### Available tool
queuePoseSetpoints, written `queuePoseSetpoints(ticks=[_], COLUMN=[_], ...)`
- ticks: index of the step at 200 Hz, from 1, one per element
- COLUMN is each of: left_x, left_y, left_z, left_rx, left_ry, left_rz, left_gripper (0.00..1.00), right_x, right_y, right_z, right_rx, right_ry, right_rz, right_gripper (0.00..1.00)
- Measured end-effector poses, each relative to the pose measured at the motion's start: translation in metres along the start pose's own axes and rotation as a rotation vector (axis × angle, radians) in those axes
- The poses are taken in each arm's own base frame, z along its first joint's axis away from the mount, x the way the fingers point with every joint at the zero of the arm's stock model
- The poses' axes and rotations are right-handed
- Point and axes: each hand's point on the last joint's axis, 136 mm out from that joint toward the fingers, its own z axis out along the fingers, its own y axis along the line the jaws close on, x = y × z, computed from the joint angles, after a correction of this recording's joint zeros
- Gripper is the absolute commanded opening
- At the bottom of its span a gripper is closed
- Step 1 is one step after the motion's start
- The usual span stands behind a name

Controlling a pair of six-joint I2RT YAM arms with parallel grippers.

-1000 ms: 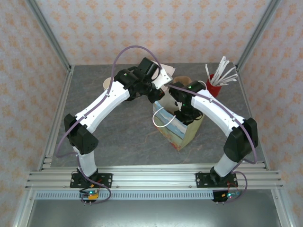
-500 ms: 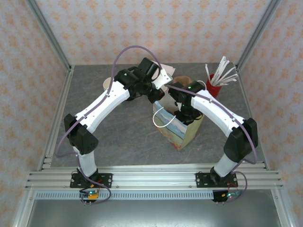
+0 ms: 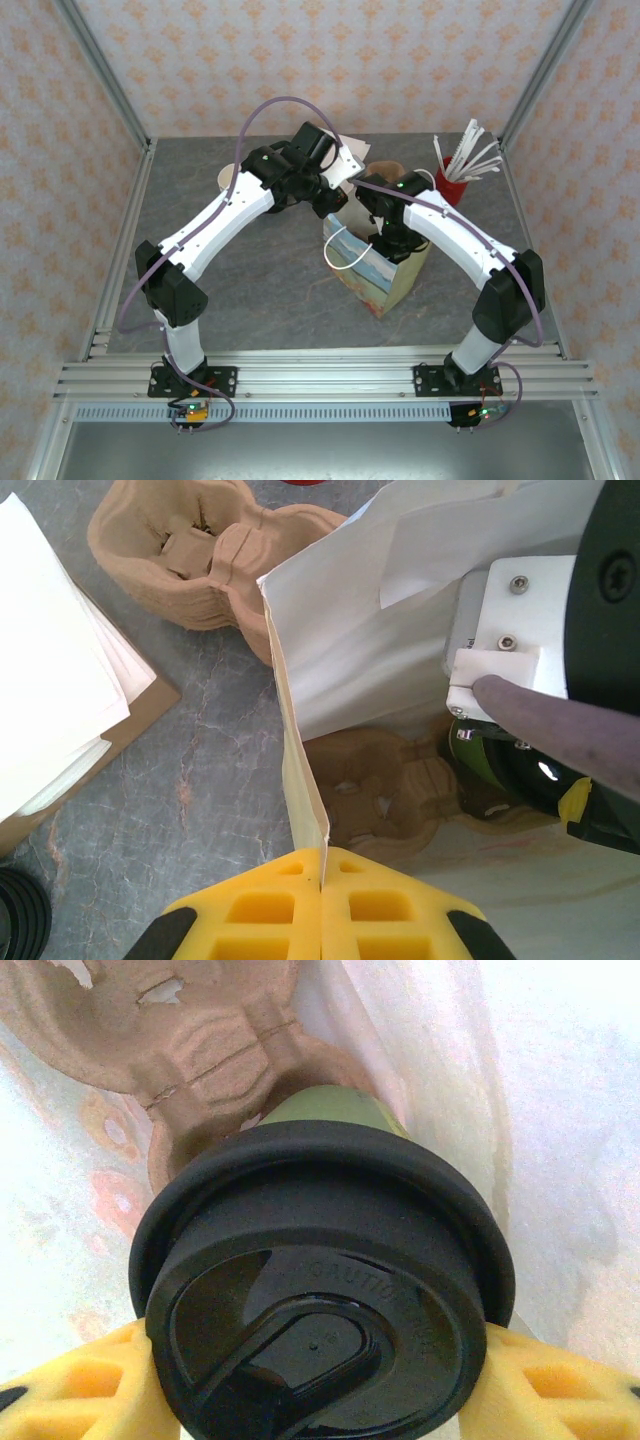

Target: Pack the takeout coffee

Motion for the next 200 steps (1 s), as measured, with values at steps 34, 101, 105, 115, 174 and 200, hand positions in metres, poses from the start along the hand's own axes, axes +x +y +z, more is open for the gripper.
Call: queuePoseSetpoints(ticks=[34, 101, 105, 115, 174, 200], left_x=[0.0, 0.0001, 0.0001, 0.0001, 0.0, -0.0001], left_y=[0.0001, 0.0001, 0.0001, 0.0001, 0.0002, 0.0002], left_z=[0.0, 0.0001, 0.0001, 0.0001, 0.0001, 0.0], left_rx=[0.0, -0.001, -0.001, -0.001, -0.001, -0.001], left_ry=[0.0, 0.0, 0.0, 0.0, 0.0, -0.001], left_rz=[0.0, 0.0, 0.0, 0.0, 0.0, 0.001], left_gripper=[0.08, 0.08, 0.08, 0.08, 0.08, 0.08], right_x=[0.0004, 0.0013, 0.0015, 0.0017, 0.0026, 0.0027], right_y=[0.0013, 0.0046, 0.0049, 0.0058, 0.0085, 0.0087], right_z=[-0.0001, -0.0025, -0.0025, -0.0026, -0.0027, -0.0027], right_rx=[-0.008, -0.028, -0.03, -0.035, -0.051, -0.052], right_ry=[0.002, 0.006, 0.007, 0.008, 0.013, 0.013], right_rz=[-0.008, -0.02, -0.022, -0.023, -0.03, -0.035], right_gripper=[0.44, 0.44, 0.44, 0.44, 0.44, 0.43])
